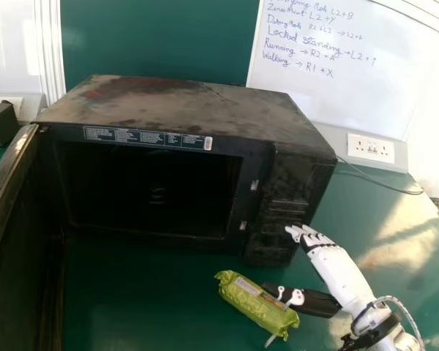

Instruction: Put biscuit inside oven

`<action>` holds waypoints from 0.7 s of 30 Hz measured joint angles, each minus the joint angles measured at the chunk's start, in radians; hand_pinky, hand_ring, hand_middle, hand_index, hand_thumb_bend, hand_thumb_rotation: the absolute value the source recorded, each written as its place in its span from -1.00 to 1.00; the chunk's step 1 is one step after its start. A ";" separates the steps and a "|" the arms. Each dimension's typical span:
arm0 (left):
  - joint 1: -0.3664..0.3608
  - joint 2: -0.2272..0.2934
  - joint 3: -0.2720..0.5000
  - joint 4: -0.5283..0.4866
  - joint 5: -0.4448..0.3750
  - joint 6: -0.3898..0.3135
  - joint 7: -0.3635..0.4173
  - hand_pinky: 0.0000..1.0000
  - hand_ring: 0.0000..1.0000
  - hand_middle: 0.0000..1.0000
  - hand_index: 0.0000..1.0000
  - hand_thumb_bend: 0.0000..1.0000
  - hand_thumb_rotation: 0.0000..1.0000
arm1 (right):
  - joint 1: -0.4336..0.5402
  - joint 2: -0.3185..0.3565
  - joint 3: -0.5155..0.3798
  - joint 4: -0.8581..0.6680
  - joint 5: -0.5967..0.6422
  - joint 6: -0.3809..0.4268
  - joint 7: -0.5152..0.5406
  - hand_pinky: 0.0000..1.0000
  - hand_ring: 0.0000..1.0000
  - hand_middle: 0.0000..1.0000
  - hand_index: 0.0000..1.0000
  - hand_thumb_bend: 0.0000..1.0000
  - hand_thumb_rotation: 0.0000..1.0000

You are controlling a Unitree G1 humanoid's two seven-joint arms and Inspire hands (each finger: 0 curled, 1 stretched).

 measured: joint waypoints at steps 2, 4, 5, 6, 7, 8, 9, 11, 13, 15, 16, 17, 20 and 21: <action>0.000 -0.003 0.000 -0.003 0.000 0.002 0.001 0.11 0.58 0.66 0.57 1.00 0.17 | 0.011 -0.008 0.000 -0.031 -0.029 0.022 0.000 0.92 1.00 1.00 1.00 0.92 1.00; 0.001 -0.002 0.000 -0.003 0.000 0.002 0.001 0.11 0.58 0.66 0.56 1.00 0.21 | 0.018 -0.013 0.000 -0.056 -0.054 0.034 -0.003 0.92 1.00 1.00 1.00 0.91 1.00; 0.000 -0.002 0.000 -0.003 0.000 0.001 0.000 0.11 0.58 0.66 0.56 1.00 0.23 | 0.022 -0.015 -0.001 -0.072 -0.075 0.044 -0.009 0.92 1.00 1.00 1.00 0.90 1.00; 0.000 -0.002 0.000 -0.003 0.000 0.001 -0.001 0.13 0.60 0.67 0.57 1.00 0.23 | 0.027 -0.016 -0.001 -0.085 -0.089 0.052 -0.013 0.93 1.00 1.00 1.00 0.90 1.00; 0.001 -0.002 0.000 -0.003 -0.001 0.001 -0.002 0.13 0.61 0.67 0.56 1.00 0.23 | 0.031 -0.017 -0.002 -0.101 -0.100 0.063 -0.015 0.94 1.00 1.00 1.00 0.90 1.00; 0.001 -0.002 0.000 -0.003 -0.001 0.001 -0.002 0.13 0.61 0.67 0.56 1.00 0.22 | 0.036 -0.018 -0.003 -0.111 -0.104 0.070 -0.016 0.95 1.00 1.00 1.00 0.90 1.00; 0.001 -0.002 0.000 -0.003 -0.002 0.001 -0.002 0.12 0.61 0.67 0.56 1.00 0.22 | 0.040 -0.019 -0.003 -0.121 -0.111 0.080 -0.017 0.95 1.00 1.00 1.00 0.91 1.00; 0.004 -0.002 0.000 -0.004 -0.001 0.001 -0.002 0.12 0.60 0.67 0.55 1.00 0.22 | 0.048 -0.020 -0.004 -0.143 -0.132 0.096 -0.019 0.96 1.00 1.00 1.00 0.91 1.00; 0.006 -0.002 0.000 -0.007 0.000 0.001 -0.002 0.11 0.58 0.66 0.55 1.00 0.24 | 0.056 -0.019 -0.004 -0.162 -0.157 0.112 -0.021 0.96 1.00 1.00 1.00 0.91 1.00; 0.010 -0.002 0.000 -0.019 0.003 0.008 -0.001 0.10 0.57 0.65 0.54 1.00 0.27 | 0.066 -0.019 -0.003 -0.184 -0.183 0.129 -0.024 0.94 1.00 1.00 1.00 0.93 0.99; 0.014 -0.003 0.000 -0.030 0.011 0.018 0.001 0.10 0.56 0.65 0.54 1.00 0.28 | 0.072 -0.018 -0.001 -0.192 -0.195 0.136 -0.028 0.93 1.00 1.00 1.00 0.94 0.99; 0.018 -0.003 0.000 -0.036 0.012 0.027 0.003 0.11 0.56 0.65 0.55 1.00 0.28 | 0.078 -0.015 0.002 -0.201 -0.208 0.146 -0.031 0.93 1.00 1.00 1.00 0.94 0.99; 0.027 -0.006 0.000 -0.050 0.013 0.048 0.013 0.15 0.58 0.66 0.57 1.00 0.32 | 0.088 -0.010 0.012 -0.228 -0.234 0.176 -0.032 0.94 1.00 1.00 1.00 0.92 0.97; 0.027 -0.006 0.000 -0.054 0.013 0.051 0.014 0.17 0.59 0.67 0.58 1.00 0.35 | 0.090 -0.010 0.016 -0.236 -0.238 0.189 -0.027 0.94 1.00 1.00 1.00 0.91 0.98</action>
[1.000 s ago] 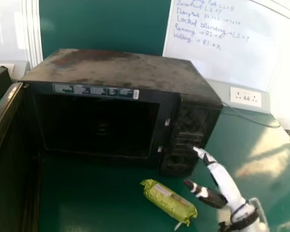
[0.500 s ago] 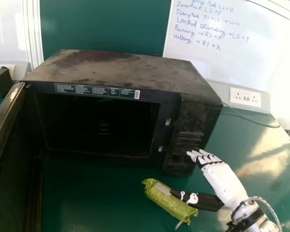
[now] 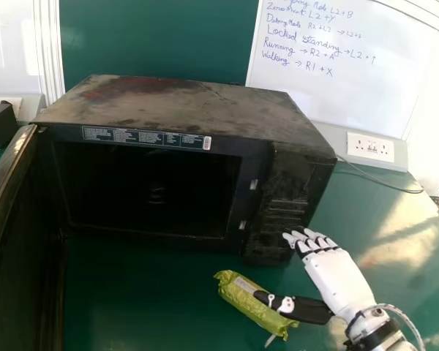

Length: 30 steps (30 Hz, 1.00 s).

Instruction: Put biscuit inside oven

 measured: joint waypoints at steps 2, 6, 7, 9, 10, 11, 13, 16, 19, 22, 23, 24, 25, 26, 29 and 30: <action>0.001 0.000 0.000 -0.006 0.000 0.003 0.001 0.19 0.59 0.67 0.59 1.00 0.39 | 0.001 -0.004 0.009 -0.024 -0.007 0.022 0.028 0.94 1.00 1.00 1.00 0.90 0.98; 0.002 -0.002 0.000 -0.012 0.007 0.010 0.004 0.19 0.56 0.65 0.58 1.00 0.51 | 0.000 -0.046 0.020 -0.060 -0.015 0.054 0.112 0.94 1.00 1.00 1.00 0.90 0.98; 0.003 -0.002 0.000 -0.013 0.008 0.011 0.004 0.18 0.56 0.64 0.57 1.00 0.51 | 0.000 -0.055 0.020 -0.066 -0.015 0.060 0.128 0.94 1.00 1.00 1.00 0.90 0.98; 0.003 -0.002 0.000 -0.013 0.008 0.011 0.004 0.18 0.55 0.64 0.57 1.00 0.50 | -0.002 -0.066 0.024 -0.076 -0.015 0.074 0.157 0.94 1.00 1.00 1.00 0.89 0.99; 0.003 -0.002 0.000 -0.013 0.008 0.011 0.004 0.18 0.55 0.64 0.57 1.00 0.49 | -0.002 -0.069 0.028 -0.085 -0.015 0.084 0.167 0.94 1.00 1.00 1.00 0.88 0.99; 0.003 -0.002 0.000 -0.013 0.008 0.011 0.004 0.17 0.54 0.63 0.57 1.00 0.49 | -0.003 -0.070 0.031 -0.094 -0.017 0.090 0.173 0.95 1.00 1.00 1.00 0.89 0.99; 0.005 -0.003 0.000 -0.013 0.008 0.011 0.004 0.16 0.53 0.63 0.56 1.00 0.49 | -0.006 -0.070 0.043 -0.105 -0.023 0.099 0.174 0.96 1.00 1.00 1.00 0.91 0.99; 0.006 -0.005 0.000 -0.016 0.008 0.015 0.006 0.14 0.52 0.62 0.55 1.00 0.48 | -0.008 -0.069 0.068 -0.110 -0.047 0.107 0.173 0.97 1.00 1.00 1.00 0.92 0.99; 0.008 -0.006 0.000 -0.018 0.012 0.021 0.009 0.16 0.54 0.64 0.56 1.00 0.50 | -0.012 -0.062 0.095 -0.116 -0.079 0.121 0.172 0.95 1.00 1.00 1.00 0.92 1.00; 0.009 -0.006 0.000 -0.019 0.014 0.022 0.010 0.17 0.54 0.64 0.56 1.00 0.53 | -0.015 -0.045 0.125 -0.119 -0.113 0.138 0.168 0.97 1.00 1.00 1.00 0.92 1.00; 0.009 -0.006 0.000 -0.019 0.014 0.022 0.011 0.18 0.55 0.64 0.56 1.00 0.53 | -0.017 -0.040 0.134 -0.119 -0.125 0.141 0.166 0.98 1.00 1.00 1.00 0.92 1.00; 0.010 -0.006 0.000 -0.020 0.013 0.023 0.011 0.18 0.55 0.64 0.56 1.00 0.54 | -0.019 -0.037 0.144 -0.118 -0.139 0.144 0.164 0.99 1.00 1.00 1.00 0.92 1.00; 0.010 -0.006 0.000 -0.021 0.013 0.024 0.011 0.19 0.55 0.64 0.56 1.00 0.55 | -0.022 -0.033 0.152 -0.116 -0.149 0.146 0.163 0.99 1.00 1.00 1.00 0.91 1.00; 0.010 -0.006 0.000 -0.022 0.013 0.024 0.011 0.20 0.56 0.64 0.56 1.00 0.55 | -0.025 -0.030 0.159 -0.112 -0.159 0.152 0.162 1.00 1.00 1.00 1.00 0.91 1.00; 0.011 -0.007 0.000 -0.024 0.013 0.024 0.011 0.21 0.57 0.65 0.57 0.98 0.53 | -0.038 -0.024 0.177 -0.103 -0.186 0.174 0.162 0.98 1.00 1.00 1.00 0.91 1.00; 0.011 -0.007 0.000 -0.024 0.013 0.024 0.011 0.21 0.57 0.65 0.57 0.98 0.53 | -0.042 -0.021 0.181 -0.102 -0.188 0.178 0.162 0.98 1.00 1.00 1.00 0.91 1.00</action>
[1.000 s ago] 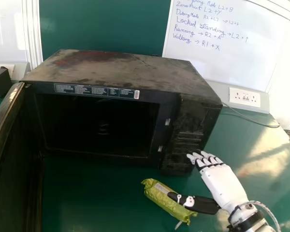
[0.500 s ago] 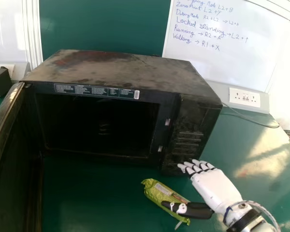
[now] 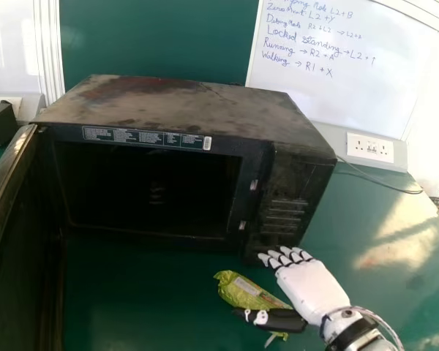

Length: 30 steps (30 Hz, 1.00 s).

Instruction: Put biscuit inside oven

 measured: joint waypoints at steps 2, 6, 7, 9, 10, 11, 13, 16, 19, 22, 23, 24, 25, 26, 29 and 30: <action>0.000 0.000 0.000 0.000 0.000 0.000 0.001 0.21 0.58 0.66 0.58 0.98 0.55 | -0.005 0.003 0.008 0.002 -0.006 0.005 0.000 1.00 1.00 1.00 1.00 0.91 1.00; 0.000 0.000 -0.001 -0.003 -0.002 0.006 0.002 0.22 0.58 0.67 0.58 0.98 0.55 | -0.010 0.009 0.025 0.010 -0.016 0.018 0.000 1.00 1.00 1.00 1.00 0.90 1.00; 0.000 0.000 -0.001 -0.005 -0.002 0.008 0.002 0.22 0.58 0.67 0.58 0.99 0.54 | -0.011 0.010 0.030 0.012 -0.018 0.018 0.000 1.00 1.00 1.00 1.00 0.91 1.00; 0.000 0.000 -0.001 -0.009 -0.002 0.011 0.003 0.22 0.58 0.67 0.58 1.00 0.54 | -0.014 0.010 0.037 0.017 -0.020 0.018 0.000 1.00 1.00 1.00 1.00 0.92 1.00; 0.000 0.000 -0.001 -0.010 -0.002 0.013 0.003 0.22 0.58 0.67 0.58 1.00 0.54 | -0.016 0.010 0.039 0.020 -0.021 0.018 0.000 1.00 1.00 1.00 1.00 0.92 1.00; 0.000 0.000 -0.001 -0.011 -0.002 0.013 0.003 0.23 0.58 0.66 0.58 1.00 0.53 | -0.019 0.010 0.041 0.024 -0.022 0.018 0.000 0.99 1.00 1.00 1.00 0.92 1.00; 0.000 0.000 -0.001 -0.011 -0.002 0.013 0.003 0.24 0.59 0.67 0.58 1.00 0.54 | -0.029 0.010 0.045 0.037 -0.024 0.019 0.000 1.00 1.00 1.00 1.00 0.92 1.00; 0.000 0.000 0.000 -0.011 -0.007 0.013 0.003 0.24 0.60 0.67 0.58 1.00 0.55 | -0.041 0.010 0.049 0.043 -0.028 0.024 0.000 1.00 1.00 1.00 1.00 0.90 1.00; 0.000 0.001 0.000 -0.011 -0.010 0.013 0.002 0.25 0.60 0.67 0.58 0.98 0.52 | -0.047 0.011 0.060 0.064 -0.035 0.032 -0.004 1.00 1.00 1.00 1.00 0.89 0.99; -0.001 0.004 0.000 -0.010 -0.015 0.013 -0.002 0.27 0.60 0.68 0.59 0.97 0.52 | -0.056 0.016 0.082 0.114 -0.045 0.036 -0.018 1.00 1.00 1.00 1.00 0.89 0.98; -0.001 0.004 0.001 -0.009 -0.015 0.012 -0.003 0.26 0.60 0.68 0.59 0.96 0.52 | -0.060 0.018 0.089 0.130 -0.047 0.037 -0.020 1.00 1.00 1.00 1.00 0.89 0.97; -0.001 0.005 0.001 -0.008 -0.015 0.012 -0.003 0.26 0.60 0.68 0.59 0.96 0.51 | -0.068 0.019 0.098 0.148 -0.048 0.040 -0.026 1.00 1.00 1.00 1.00 0.90 0.97; -0.002 0.005 0.001 -0.007 -0.015 0.011 -0.004 0.25 0.60 0.68 0.59 0.96 0.50 | -0.076 0.020 0.106 0.165 -0.050 0.043 -0.030 1.00 1.00 1.00 1.00 0.90 0.97; -0.002 0.005 0.001 -0.007 -0.015 0.011 -0.004 0.24 0.59 0.68 0.59 0.96 0.49 | -0.081 0.020 0.112 0.178 -0.051 0.045 -0.036 1.00 1.00 1.00 1.00 0.90 0.97; -0.001 0.005 0.001 -0.008 -0.015 0.011 -0.004 0.25 0.60 0.68 0.59 0.94 0.48 | -0.091 0.021 0.126 0.206 -0.056 0.046 -0.057 1.00 1.00 1.00 1.00 0.91 0.96; -0.001 0.005 0.001 -0.010 -0.015 0.012 -0.004 0.25 0.61 0.69 0.60 0.94 0.51 | -0.095 0.020 0.132 0.212 -0.058 0.047 -0.058 1.00 1.00 1.00 1.00 0.91 0.96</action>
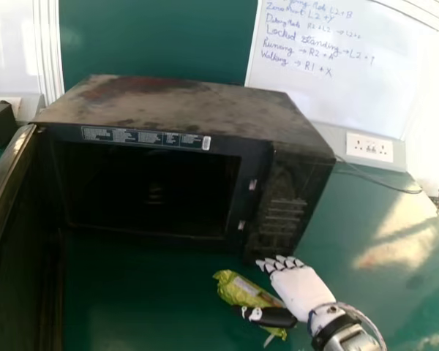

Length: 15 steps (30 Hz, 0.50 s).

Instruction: Put biscuit inside oven

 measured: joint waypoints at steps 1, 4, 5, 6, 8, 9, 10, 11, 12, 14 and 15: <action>0.000 0.000 0.000 0.000 0.000 0.000 0.000 0.25 0.61 0.69 0.60 0.94 0.51 | -0.004 -0.001 0.006 0.008 -0.003 0.002 0.001 1.00 1.00 1.00 1.00 0.91 0.96; -0.001 0.000 0.000 0.000 -0.001 0.001 -0.001 0.27 0.62 0.69 0.60 0.93 0.51 | -0.019 -0.005 0.014 0.020 -0.002 0.004 0.009 1.00 1.00 1.00 1.00 0.91 0.96; -0.001 0.000 0.000 0.000 -0.001 0.001 -0.001 0.27 0.62 0.69 0.60 0.93 0.51 | -0.022 -0.006 0.015 0.021 -0.003 0.005 0.016 1.00 1.00 1.00 1.00 0.90 0.97; -0.001 0.000 0.000 0.000 -0.001 0.001 -0.001 0.28 0.62 0.69 0.60 0.93 0.51 | -0.023 -0.009 0.016 0.023 -0.003 0.009 0.026 1.00 1.00 1.00 1.00 0.91 0.98; 0.000 0.000 0.000 0.000 -0.001 0.001 -0.001 0.30 0.63 0.70 0.60 0.93 0.51 | -0.023 -0.016 0.017 0.025 -0.003 0.022 0.048 1.00 1.00 1.00 1.00 0.91 0.98; 0.001 0.000 0.000 0.000 0.000 0.001 -0.002 0.30 0.63 0.70 0.60 0.93 0.51 | -0.023 -0.021 0.017 0.024 -0.002 0.022 0.053 1.00 1.00 1.00 1.00 0.91 0.98; 0.001 0.000 0.000 -0.001 0.000 0.001 -0.002 0.31 0.64 0.70 0.60 0.93 0.51 | -0.023 -0.026 0.017 0.024 -0.002 0.022 0.059 1.00 1.00 1.00 1.00 0.91 0.98; 0.002 0.000 0.000 -0.001 0.000 0.001 -0.002 0.31 0.63 0.70 0.60 0.93 0.50 | -0.023 -0.032 0.017 0.023 -0.002 0.022 0.065 1.00 1.00 1.00 1.00 0.90 0.98; 0.003 0.000 0.000 -0.003 0.000 0.001 -0.002 0.32 0.63 0.70 0.59 0.93 0.49 | -0.023 -0.037 0.017 0.023 -0.001 0.022 0.068 1.00 1.00 1.00 1.00 0.89 0.98; 0.004 -0.001 0.000 -0.007 0.000 0.001 -0.002 0.32 0.63 0.70 0.59 0.93 0.47 | -0.023 -0.043 0.017 0.021 0.000 0.022 0.069 1.00 1.00 1.00 1.00 0.89 0.97; 0.005 -0.001 0.000 -0.009 0.000 0.001 -0.002 0.32 0.63 0.70 0.59 0.93 0.47 | -0.023 -0.044 0.017 0.021 0.000 0.022 0.069 1.00 1.00 1.00 1.00 0.90 0.95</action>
